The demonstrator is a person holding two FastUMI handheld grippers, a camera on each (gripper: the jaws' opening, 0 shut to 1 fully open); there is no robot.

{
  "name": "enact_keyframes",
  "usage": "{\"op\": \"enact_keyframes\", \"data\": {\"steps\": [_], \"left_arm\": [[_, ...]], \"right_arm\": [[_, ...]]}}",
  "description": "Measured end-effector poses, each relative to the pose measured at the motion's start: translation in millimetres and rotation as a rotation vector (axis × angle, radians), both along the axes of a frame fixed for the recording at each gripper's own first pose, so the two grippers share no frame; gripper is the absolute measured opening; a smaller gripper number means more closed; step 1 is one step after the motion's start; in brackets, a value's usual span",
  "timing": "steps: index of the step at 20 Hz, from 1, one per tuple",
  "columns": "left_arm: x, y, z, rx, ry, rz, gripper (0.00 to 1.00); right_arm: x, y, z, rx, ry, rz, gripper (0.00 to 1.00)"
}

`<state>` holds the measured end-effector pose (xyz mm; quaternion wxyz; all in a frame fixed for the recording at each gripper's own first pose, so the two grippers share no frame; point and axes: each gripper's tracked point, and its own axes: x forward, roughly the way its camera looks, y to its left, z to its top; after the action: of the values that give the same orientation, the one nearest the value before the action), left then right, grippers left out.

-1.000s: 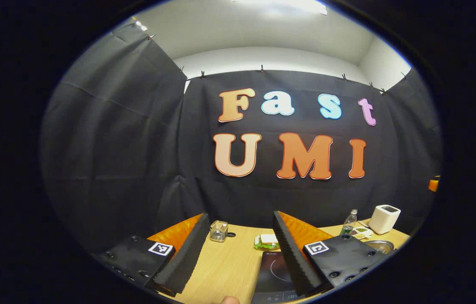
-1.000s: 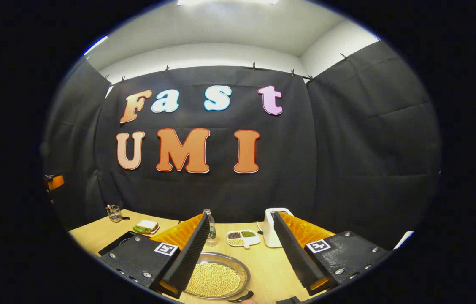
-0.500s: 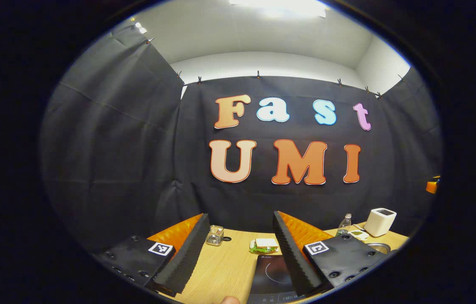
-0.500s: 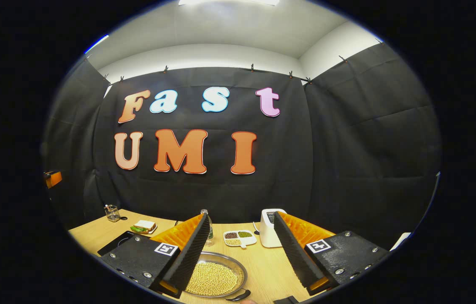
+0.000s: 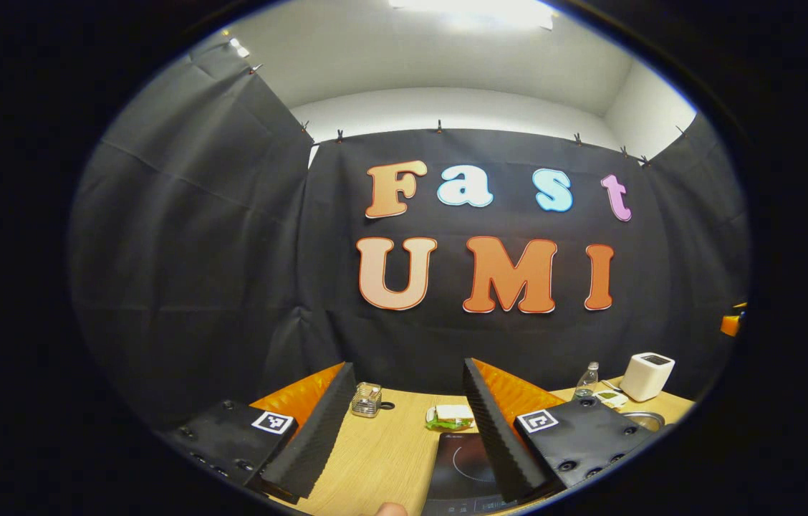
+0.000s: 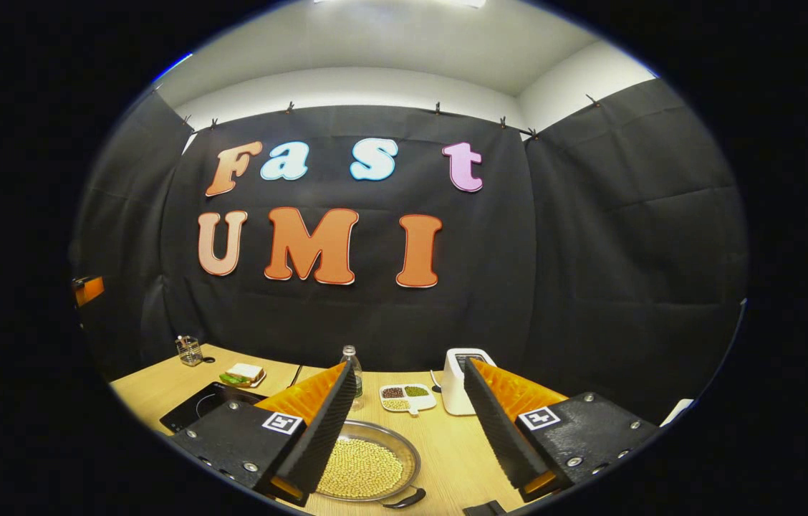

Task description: First push the handle of the pot to place it horizontally, then grasp the pot with both hands and set it on the induction cooktop.

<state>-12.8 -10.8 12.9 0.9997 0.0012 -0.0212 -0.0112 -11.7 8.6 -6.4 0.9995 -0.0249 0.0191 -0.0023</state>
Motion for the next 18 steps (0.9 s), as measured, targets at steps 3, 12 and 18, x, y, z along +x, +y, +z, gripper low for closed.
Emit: {"op": "enact_keyframes", "data": {"steps": [3,12,18], "left_arm": [[0.4,-2.1,2.5,0.004,-0.003,-0.004,0.99],[-1.2,1.6,-3.4,0.005,0.020,0.007,0.98],[-2.2,0.9,-6.4,-0.012,0.023,0.001,0.99]], "right_arm": [[-0.4,8.6,-4.9,-0.020,0.007,0.024,0.78],[-6.1,24.8,-42.1,-0.027,0.082,0.075,0.27],[-15.4,30.7,-85.9,0.004,0.180,0.099,0.00]]}}
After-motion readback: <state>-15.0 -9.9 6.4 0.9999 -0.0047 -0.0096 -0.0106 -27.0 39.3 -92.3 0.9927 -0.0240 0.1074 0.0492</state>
